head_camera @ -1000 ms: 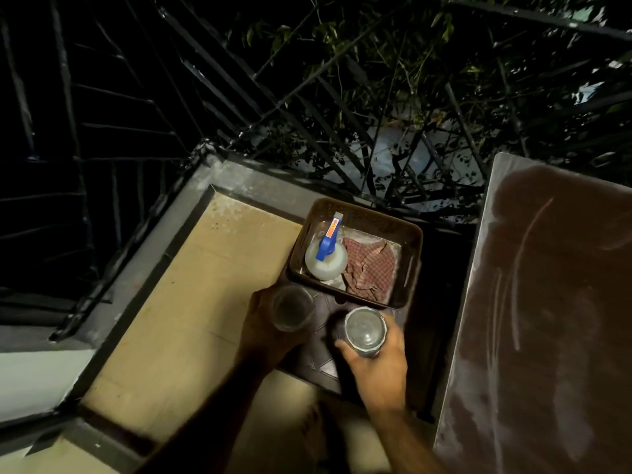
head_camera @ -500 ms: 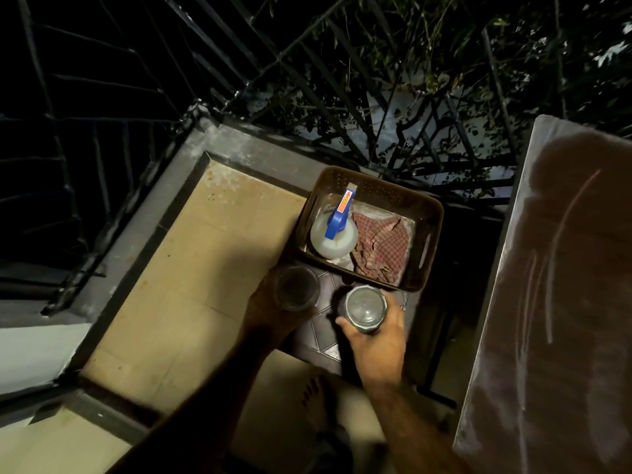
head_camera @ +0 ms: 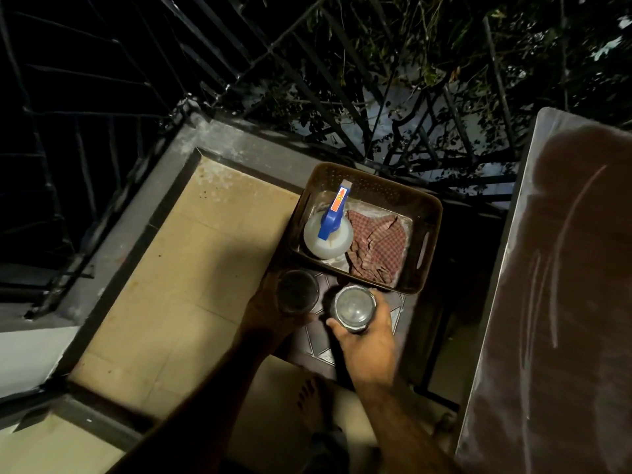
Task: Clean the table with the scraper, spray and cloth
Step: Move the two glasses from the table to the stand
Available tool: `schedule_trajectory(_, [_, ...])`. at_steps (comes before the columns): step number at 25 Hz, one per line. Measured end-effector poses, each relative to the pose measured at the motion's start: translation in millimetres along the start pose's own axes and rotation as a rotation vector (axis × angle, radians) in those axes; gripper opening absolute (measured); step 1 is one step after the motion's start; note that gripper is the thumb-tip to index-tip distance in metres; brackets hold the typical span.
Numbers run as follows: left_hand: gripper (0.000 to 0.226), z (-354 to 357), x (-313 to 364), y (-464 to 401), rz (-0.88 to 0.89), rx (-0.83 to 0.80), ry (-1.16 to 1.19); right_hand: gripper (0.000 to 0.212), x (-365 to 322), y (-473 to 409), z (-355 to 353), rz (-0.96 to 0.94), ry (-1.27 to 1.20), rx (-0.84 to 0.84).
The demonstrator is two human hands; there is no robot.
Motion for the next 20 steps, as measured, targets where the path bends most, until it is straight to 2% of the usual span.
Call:
schedule_trajectory(8, [0.106, -3, 6, -6, -0.045, -0.036, 0.002, 0.097, 2, 1, -3, 0.041, -0.001, -0.027])
schedule_trajectory(12, [0.120, -14, 16, -7, -0.010, -0.020, -0.053, 0.102, -6, 4, -10, 0.011, 0.038, -0.069])
schedule_trajectory(14, [0.123, -27, 35, -3, -0.004, -0.011, -0.100, 0.093, -19, 12, -19, -0.010, 0.093, -0.055])
schedule_trajectory(16, [0.120, -45, 57, 3, 0.004, 0.001, -0.142, 0.072, -34, 19, -29, -0.035, 0.160, 0.014])
schedule_trajectory(18, [0.110, -62, 78, 10, 0.130, 0.089, -0.202, 0.053, -50, 25, -43, -0.081, 0.234, 0.091])
schedule_trajectory(20, [0.096, -71, 90, 13, 0.248, 0.148, -0.291, 0.048, -62, 26, -59, -0.122, 0.306, 0.091])
Point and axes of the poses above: each hand's wrist, its own y-axis away from the middle knuckle, its own z-axis out of the palm, x = y × z, the point moved 1 cm from there along -y, towards the middle knuckle, and after that the axes turned 5 degrees about -x, right-handed, at the moved point
